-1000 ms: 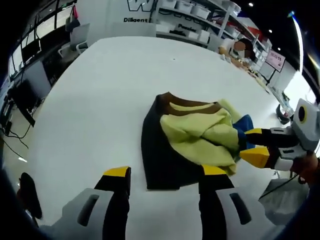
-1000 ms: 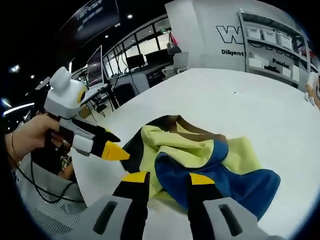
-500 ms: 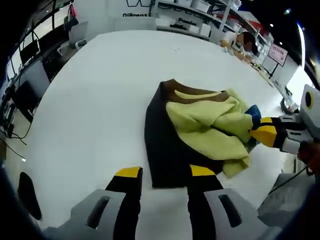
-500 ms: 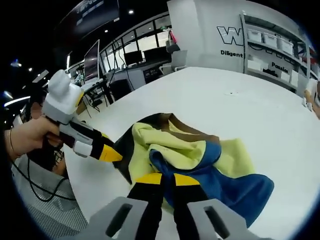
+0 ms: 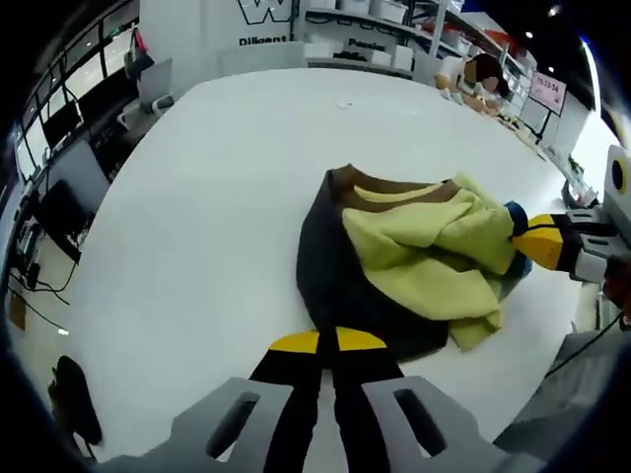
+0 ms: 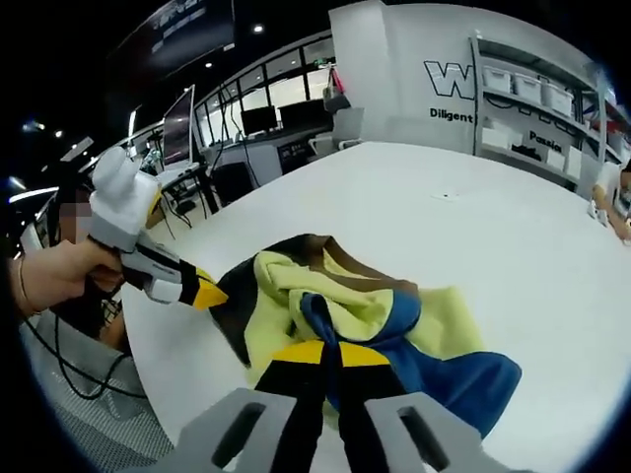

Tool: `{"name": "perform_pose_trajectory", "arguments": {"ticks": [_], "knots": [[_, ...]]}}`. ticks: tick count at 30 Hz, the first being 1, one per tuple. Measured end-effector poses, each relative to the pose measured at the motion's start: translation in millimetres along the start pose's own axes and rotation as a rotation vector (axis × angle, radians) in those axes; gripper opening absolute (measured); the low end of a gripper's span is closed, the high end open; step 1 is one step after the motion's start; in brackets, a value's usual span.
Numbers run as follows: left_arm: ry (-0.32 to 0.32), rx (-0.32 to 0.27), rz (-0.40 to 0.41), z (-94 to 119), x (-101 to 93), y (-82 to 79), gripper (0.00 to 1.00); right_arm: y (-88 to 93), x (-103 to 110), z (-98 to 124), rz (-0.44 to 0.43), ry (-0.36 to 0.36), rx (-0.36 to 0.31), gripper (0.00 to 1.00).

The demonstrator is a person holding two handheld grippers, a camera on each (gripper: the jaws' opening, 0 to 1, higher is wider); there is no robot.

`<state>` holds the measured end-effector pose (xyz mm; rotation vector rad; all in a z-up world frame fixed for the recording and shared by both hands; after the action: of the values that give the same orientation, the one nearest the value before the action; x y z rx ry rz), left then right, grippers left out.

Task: Fold the garment on the visible template until the final outline fits inside the template.

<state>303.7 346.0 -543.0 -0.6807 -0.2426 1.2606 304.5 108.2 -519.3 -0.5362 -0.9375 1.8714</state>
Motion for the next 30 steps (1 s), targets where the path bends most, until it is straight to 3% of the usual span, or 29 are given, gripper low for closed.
{"name": "perform_pose_trajectory", "arguments": {"ticks": [6,16,30], "knots": [[-0.027,-0.039,-0.022,11.4,-0.3,-8.8,0.02,-10.4,-5.2,8.1,0.02,0.051,-0.043,0.0],[-0.077,-0.117,-0.072,28.9,-0.9,-38.1,0.02,-32.5,-21.2,16.7,0.05,0.113,-0.1,0.0],[-0.083,-0.181,-0.113,43.0,0.3,-72.9,0.02,-61.2,-41.4,22.4,0.04,0.16,-0.172,0.0]]}}
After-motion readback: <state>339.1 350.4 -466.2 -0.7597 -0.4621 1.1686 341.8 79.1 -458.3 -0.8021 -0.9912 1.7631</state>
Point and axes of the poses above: the point that each gripper's makers call its tool centre point, and the gripper's own axes: z roughly backward along the fingers, x roughly to its left, y roughly out of its underside, the point moved 10 cm from there along z, roughly backward along the fingers, and after that the axes turned 9 degrees about y, right-handed, at the moved point
